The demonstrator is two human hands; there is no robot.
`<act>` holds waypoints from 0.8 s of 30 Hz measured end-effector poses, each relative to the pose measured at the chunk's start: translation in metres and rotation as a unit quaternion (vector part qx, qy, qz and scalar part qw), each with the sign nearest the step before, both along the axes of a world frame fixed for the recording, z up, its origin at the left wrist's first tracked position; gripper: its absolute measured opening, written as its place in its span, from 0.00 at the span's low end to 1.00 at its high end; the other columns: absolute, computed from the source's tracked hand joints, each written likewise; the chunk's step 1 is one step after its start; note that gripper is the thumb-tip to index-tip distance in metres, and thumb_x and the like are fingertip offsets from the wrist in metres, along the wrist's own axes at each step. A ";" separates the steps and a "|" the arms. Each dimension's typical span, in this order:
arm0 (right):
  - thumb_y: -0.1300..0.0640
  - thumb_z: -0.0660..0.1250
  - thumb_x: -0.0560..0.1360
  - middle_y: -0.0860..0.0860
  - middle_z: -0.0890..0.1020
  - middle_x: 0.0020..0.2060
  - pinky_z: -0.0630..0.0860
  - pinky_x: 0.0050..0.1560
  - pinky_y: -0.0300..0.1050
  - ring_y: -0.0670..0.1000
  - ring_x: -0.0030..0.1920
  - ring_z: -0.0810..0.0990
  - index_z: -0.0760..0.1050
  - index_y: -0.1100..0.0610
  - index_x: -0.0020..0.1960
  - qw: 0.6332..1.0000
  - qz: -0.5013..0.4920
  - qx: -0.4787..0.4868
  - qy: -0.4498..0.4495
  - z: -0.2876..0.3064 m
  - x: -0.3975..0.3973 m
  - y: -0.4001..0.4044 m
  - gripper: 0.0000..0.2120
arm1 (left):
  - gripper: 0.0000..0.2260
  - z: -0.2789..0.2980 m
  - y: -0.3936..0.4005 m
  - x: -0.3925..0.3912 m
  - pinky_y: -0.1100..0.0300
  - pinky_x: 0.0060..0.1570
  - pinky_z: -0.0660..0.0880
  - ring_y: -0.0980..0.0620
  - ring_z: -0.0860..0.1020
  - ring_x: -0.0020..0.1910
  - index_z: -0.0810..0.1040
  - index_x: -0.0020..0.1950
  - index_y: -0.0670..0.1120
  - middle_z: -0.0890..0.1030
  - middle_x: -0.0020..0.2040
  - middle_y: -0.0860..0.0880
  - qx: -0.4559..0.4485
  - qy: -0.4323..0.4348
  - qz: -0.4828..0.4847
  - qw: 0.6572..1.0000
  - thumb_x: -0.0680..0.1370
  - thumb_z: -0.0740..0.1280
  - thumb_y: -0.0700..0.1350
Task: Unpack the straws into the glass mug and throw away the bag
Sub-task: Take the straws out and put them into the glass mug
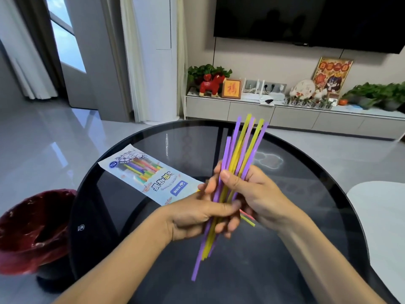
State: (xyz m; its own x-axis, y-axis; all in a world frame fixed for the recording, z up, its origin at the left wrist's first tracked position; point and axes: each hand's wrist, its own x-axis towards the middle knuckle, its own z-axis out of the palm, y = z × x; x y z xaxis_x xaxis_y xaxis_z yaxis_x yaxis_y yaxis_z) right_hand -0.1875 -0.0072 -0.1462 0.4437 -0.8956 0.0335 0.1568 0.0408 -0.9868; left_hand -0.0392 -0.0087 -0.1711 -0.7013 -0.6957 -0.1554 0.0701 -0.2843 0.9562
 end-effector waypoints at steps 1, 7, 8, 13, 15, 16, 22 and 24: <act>0.56 0.62 0.77 0.56 0.85 0.41 0.80 0.24 0.46 0.63 0.33 0.84 0.74 0.58 0.53 0.999 -0.032 -0.009 -0.039 0.006 0.000 -0.006 0.08 | 0.03 0.001 -0.001 -0.003 0.63 0.34 0.77 0.55 0.76 0.29 0.78 0.49 0.42 0.81 0.34 0.46 0.000 0.006 0.057 0.998 0.79 0.65 0.40; 0.68 0.57 0.81 0.53 0.82 0.34 0.83 0.47 0.52 0.53 0.35 0.84 0.72 0.60 0.56 0.872 -0.374 -0.075 -0.306 0.037 -0.053 -0.064 0.09 | 0.06 -0.010 -0.023 0.009 0.53 0.53 0.77 0.51 0.82 0.47 0.82 0.52 0.45 0.85 0.50 0.43 0.001 -0.065 0.357 0.932 0.76 0.68 0.39; 0.70 0.56 0.81 0.53 0.81 0.34 0.83 0.47 0.52 0.52 0.34 0.83 0.72 0.59 0.56 0.852 -0.404 -0.083 -0.322 0.035 -0.062 -0.070 0.10 | 0.06 -0.010 -0.024 0.012 0.54 0.52 0.77 0.51 0.82 0.46 0.82 0.52 0.45 0.86 0.50 0.44 0.011 -0.067 0.377 0.924 0.76 0.68 0.39; 0.73 0.53 0.80 0.53 0.79 0.39 0.76 0.63 0.61 0.51 0.38 0.82 0.70 0.57 0.51 0.839 -0.472 -0.101 -0.249 -0.003 -0.073 -0.082 0.13 | 0.07 -0.013 -0.028 0.009 0.55 0.50 0.78 0.52 0.83 0.45 0.82 0.52 0.45 0.87 0.46 0.46 0.011 -0.070 0.388 0.919 0.76 0.68 0.39; 0.72 0.53 0.81 0.53 0.79 0.39 0.75 0.64 0.60 0.51 0.39 0.83 0.70 0.56 0.50 0.850 -0.464 -0.087 -0.233 -0.018 -0.068 -0.083 0.13 | 0.06 -0.015 -0.028 0.006 0.56 0.48 0.78 0.53 0.83 0.44 0.82 0.52 0.46 0.86 0.46 0.47 0.008 -0.076 0.386 0.919 0.76 0.68 0.39; 0.71 0.54 0.81 0.53 0.80 0.39 0.75 0.64 0.60 0.51 0.40 0.83 0.70 0.56 0.50 0.855 -0.460 -0.080 -0.226 -0.024 -0.064 -0.084 0.13 | 0.06 -0.015 -0.027 0.006 0.58 0.46 0.78 0.53 0.83 0.44 0.82 0.51 0.46 0.86 0.46 0.47 0.007 -0.079 0.385 0.919 0.76 0.68 0.39; 0.70 0.59 0.80 0.51 0.84 0.48 0.77 0.62 0.52 0.54 0.51 0.85 0.75 0.57 0.52 0.895 -0.434 -0.028 -0.099 -0.043 -0.039 -0.080 0.10 | 0.06 -0.015 -0.026 0.012 0.60 0.42 0.77 0.53 0.82 0.43 0.82 0.52 0.45 0.86 0.46 0.46 0.011 -0.081 0.394 0.916 0.77 0.67 0.39; 0.69 0.62 0.79 0.54 0.81 0.59 0.77 0.62 0.51 0.54 0.54 0.84 0.78 0.57 0.46 0.898 -0.432 0.013 -0.083 -0.046 -0.038 -0.077 0.11 | 0.06 -0.016 -0.027 0.013 0.59 0.43 0.78 0.53 0.82 0.43 0.82 0.51 0.45 0.86 0.45 0.46 0.012 -0.082 0.392 0.916 0.78 0.66 0.39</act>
State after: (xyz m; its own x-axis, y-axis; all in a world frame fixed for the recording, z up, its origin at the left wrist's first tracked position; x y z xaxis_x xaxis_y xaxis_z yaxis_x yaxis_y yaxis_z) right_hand -0.2258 -0.0843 -0.1923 -0.4264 -0.9045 0.0094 0.2864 -0.1448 -0.9471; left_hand -0.0260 -0.0358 -0.1869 0.0472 -0.9707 -0.2356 0.1174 -0.2289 0.9664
